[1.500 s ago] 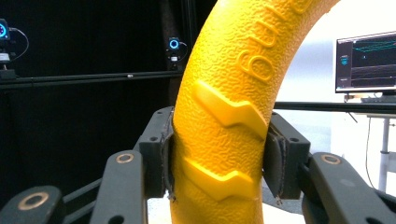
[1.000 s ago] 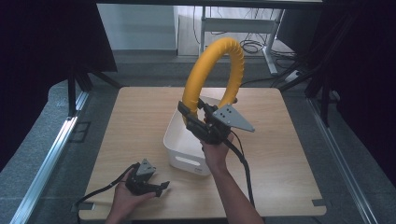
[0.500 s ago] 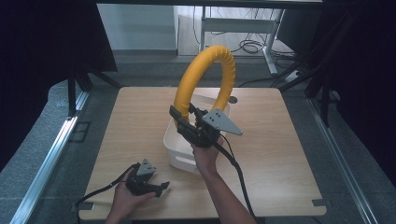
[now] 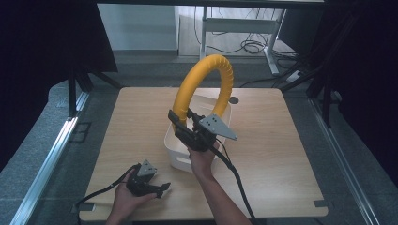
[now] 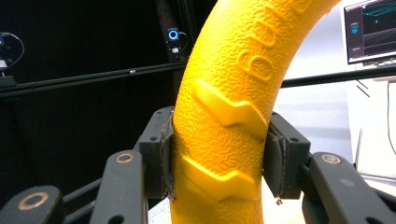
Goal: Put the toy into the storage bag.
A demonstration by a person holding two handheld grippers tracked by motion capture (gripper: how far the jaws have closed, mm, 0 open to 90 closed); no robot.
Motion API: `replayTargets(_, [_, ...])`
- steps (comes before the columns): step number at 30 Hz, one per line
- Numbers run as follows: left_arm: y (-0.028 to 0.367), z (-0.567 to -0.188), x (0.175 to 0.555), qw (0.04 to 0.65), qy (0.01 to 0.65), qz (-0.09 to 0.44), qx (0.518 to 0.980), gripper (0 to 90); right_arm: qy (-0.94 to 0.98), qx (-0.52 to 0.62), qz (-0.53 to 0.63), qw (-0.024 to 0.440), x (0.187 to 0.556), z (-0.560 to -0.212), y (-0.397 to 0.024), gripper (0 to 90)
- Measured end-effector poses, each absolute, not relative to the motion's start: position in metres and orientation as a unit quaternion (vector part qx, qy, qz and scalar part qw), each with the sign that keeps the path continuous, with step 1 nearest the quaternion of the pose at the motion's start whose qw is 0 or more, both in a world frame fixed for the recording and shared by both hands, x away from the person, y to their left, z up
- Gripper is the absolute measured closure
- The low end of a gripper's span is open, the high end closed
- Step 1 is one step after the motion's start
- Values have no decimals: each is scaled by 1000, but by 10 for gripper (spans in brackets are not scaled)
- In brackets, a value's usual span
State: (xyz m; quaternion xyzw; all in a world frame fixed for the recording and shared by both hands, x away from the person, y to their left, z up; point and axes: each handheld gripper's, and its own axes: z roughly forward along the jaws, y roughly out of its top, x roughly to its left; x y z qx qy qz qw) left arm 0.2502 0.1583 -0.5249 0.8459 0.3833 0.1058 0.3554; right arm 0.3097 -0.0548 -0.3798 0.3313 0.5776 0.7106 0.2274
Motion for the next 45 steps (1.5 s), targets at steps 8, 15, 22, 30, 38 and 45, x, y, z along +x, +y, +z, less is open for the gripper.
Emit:
replayTargets(8, [158,-525,250,355,383,106,846,223,575,335,711,228,309,-388,-50,508])
replayTargets(15, [158,-525,251,354,381,107,847,223,570,339,711,230,306,-393,-47,507])
replayTargets(22, [158,-525,250,354,380,106,848,223,570,343,711,226,302,-401,-43,507])
replayTargets(30, [158,-526,251,353,380,106,848,224,569,347,710,225,299,-406,-44,506])
replayTargets(38, [158,-526,251,353,380,105,849,224,576,363,701,211,296,-409,-44,505])
replayTargets(45, [158,-526,251,352,379,104,849,223,580,375,693,206,295,-410,-44,504])
